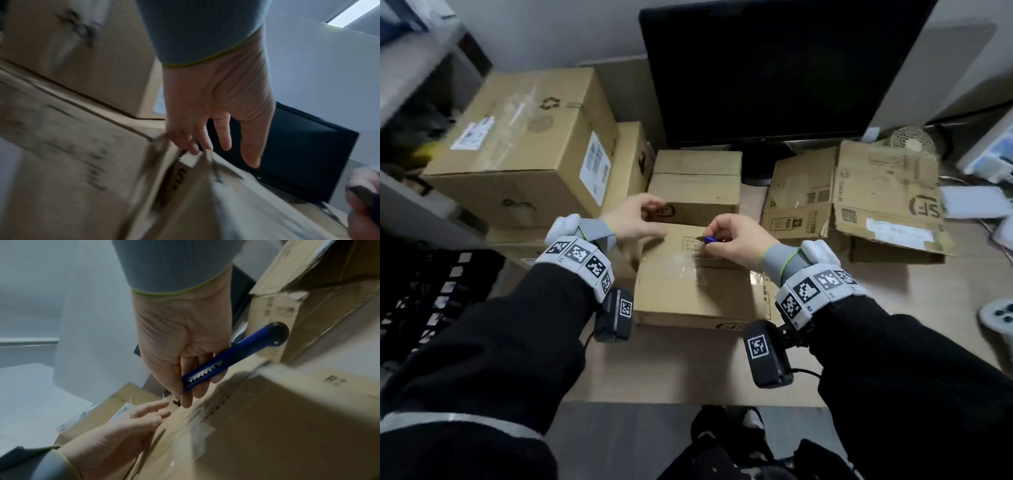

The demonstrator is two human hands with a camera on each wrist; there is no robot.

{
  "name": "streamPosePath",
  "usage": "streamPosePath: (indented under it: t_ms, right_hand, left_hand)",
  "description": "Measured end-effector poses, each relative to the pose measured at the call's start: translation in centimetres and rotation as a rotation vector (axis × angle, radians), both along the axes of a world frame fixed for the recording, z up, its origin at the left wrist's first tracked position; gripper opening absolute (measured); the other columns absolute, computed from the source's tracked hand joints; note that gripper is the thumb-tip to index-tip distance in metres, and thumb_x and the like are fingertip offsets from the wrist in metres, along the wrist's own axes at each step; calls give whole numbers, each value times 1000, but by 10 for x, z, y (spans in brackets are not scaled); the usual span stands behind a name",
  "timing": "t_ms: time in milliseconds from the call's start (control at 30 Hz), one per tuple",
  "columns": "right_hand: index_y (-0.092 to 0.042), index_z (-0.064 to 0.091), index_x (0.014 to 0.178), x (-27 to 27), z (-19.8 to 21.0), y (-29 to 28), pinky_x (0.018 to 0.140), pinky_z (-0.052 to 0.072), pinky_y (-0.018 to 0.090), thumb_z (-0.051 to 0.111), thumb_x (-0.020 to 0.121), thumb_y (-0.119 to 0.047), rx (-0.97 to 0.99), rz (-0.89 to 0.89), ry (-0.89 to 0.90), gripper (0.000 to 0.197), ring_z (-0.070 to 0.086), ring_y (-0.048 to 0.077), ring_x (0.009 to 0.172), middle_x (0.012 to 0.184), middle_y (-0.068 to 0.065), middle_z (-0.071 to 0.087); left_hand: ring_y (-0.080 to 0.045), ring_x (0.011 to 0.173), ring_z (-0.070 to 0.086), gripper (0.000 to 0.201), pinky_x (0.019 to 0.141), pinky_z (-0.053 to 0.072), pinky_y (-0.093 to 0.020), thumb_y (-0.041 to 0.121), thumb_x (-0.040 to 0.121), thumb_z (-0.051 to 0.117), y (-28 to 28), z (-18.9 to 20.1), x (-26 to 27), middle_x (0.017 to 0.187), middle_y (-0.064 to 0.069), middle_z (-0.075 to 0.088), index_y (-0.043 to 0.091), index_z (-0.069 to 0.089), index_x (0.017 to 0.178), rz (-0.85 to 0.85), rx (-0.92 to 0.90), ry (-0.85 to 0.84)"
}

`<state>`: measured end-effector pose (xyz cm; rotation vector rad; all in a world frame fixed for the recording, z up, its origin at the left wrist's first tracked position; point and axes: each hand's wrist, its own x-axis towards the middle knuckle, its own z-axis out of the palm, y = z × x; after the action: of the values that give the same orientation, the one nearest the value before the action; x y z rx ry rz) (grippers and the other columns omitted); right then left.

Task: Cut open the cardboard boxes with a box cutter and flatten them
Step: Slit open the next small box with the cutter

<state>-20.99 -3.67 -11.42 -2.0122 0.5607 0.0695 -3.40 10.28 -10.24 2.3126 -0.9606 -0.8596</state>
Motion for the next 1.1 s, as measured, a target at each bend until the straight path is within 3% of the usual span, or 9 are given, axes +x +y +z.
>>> streamPosePath:
  t_ms: [233, 300, 433, 533, 600, 733, 833, 900, 1100]
  right_hand:
    - [-22, 65, 84, 36, 8, 42, 69, 45, 17, 69, 82, -12, -62, 172, 32, 11, 57, 9, 71, 74, -10, 61]
    - [-22, 66, 85, 40, 9, 48, 60, 40, 9, 70, 82, -14, -113, 187, 33, 10, 53, 1, 65, 72, -14, 59]
    - [-21, 71, 88, 48, 9, 55, 62, 39, 16, 71, 81, -17, -230, 234, 59, 8, 51, 4, 66, 73, -12, 58]
    - [-21, 72, 89, 49, 7, 57, 68, 38, 18, 71, 80, -17, -286, 240, 83, 9, 53, 11, 74, 82, -6, 61]
    - [-22, 74, 89, 48, 6, 56, 69, 38, 17, 72, 80, -17, -305, 230, 86, 11, 53, 11, 76, 83, -6, 62]
    - [-22, 75, 93, 45, 2, 54, 70, 41, 17, 72, 79, -18, -317, 240, 124, 14, 55, 9, 77, 84, -5, 65]
    - [-21, 75, 94, 38, -11, 55, 67, 45, 17, 70, 79, -17, -316, 258, 188, 16, 62, 12, 77, 86, -3, 69]
    - [-21, 75, 94, 32, -22, 52, 66, 45, 18, 70, 78, -16, -333, 245, 227, 17, 62, 13, 77, 90, -2, 71]
    - [-22, 75, 97, 24, -38, 43, 73, 47, 21, 70, 78, -17, -365, 210, 252, 20, 58, 12, 82, 95, -3, 71]
  left_hand:
    - [-17, 121, 50, 125, 103, 44, -33, 43, 39, 86, 47, 5, -10, 138, -4, 43, 16, 28, 147, -9, 127, 98]
    - [-20, 118, 54, 129, 102, 46, -36, 43, 47, 87, 52, -1, -14, 138, -9, 45, 14, 17, 151, 29, 169, 135]
    - [-25, 117, 57, 97, 90, 54, -40, 33, 84, 72, 64, -13, -24, 128, -10, 54, 7, 7, 152, 143, 241, 277]
    - [-20, 105, 59, 78, 85, 56, -39, 44, 83, 70, 67, -21, -29, 121, -3, 58, 10, 36, 144, 144, 245, 338]
    - [-12, 85, 58, 61, 76, 57, -37, 45, 82, 70, 65, -27, -31, 93, 5, 63, 10, 52, 129, 140, 230, 365]
    - [2, 49, 51, 54, 55, 49, -25, 34, 87, 67, 58, -42, -41, 63, 7, 54, 0, 52, 126, 170, 248, 363]
    - [0, 49, 50, 47, 52, 46, -24, 28, 88, 65, 56, -54, -48, 74, -5, 54, 2, 52, 124, 171, 296, 394]
    - [-4, 59, 52, 57, 49, 45, -22, 32, 87, 66, 56, -64, -52, 114, -25, 58, -1, 48, 130, 171, 303, 413]
    - [-12, 76, 53, 17, 54, 49, -26, 31, 90, 63, 51, -75, -58, 88, 0, 57, 17, 58, 99, 199, 278, 464]
